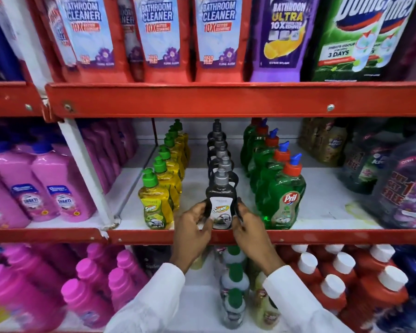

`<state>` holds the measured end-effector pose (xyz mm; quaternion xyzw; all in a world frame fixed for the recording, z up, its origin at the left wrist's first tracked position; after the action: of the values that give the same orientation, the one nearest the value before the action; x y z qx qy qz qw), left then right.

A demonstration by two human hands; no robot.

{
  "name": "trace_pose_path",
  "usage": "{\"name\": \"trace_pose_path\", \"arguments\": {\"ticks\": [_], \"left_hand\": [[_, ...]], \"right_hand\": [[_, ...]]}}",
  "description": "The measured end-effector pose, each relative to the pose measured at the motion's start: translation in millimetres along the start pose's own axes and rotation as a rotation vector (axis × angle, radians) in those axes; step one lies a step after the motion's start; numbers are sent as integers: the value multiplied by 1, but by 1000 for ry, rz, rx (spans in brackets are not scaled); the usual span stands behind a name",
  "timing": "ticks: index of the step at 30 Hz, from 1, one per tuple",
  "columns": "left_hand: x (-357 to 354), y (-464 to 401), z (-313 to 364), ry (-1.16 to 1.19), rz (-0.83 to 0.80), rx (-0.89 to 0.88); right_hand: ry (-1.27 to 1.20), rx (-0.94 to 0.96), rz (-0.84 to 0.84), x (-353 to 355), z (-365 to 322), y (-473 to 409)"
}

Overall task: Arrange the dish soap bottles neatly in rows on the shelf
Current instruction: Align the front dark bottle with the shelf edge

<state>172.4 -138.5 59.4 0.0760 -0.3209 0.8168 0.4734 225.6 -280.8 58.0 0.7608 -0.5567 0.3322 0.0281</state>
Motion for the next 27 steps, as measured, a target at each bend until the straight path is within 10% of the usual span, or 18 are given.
{"name": "trace_pose_path", "arguments": {"ticks": [20,27], "left_hand": [[-8,3,-3,38,0,-5],[53,50,4,46,435,-52]], "right_hand": [[-89,-52,19,2,10,0],[-384,9,668,24,-11,49]]}}
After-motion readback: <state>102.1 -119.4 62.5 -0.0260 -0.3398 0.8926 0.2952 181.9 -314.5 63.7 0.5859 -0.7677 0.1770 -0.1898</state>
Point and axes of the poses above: each hand's wrist, its own y-axis away from the middle knuckle, its own x-axis out of the back of the hand, z = x × y, the point moved 6 cm from there along -y, towards the middle knuckle, and after that the axes turned 5 degrees about -y, right-handed, at the moved point
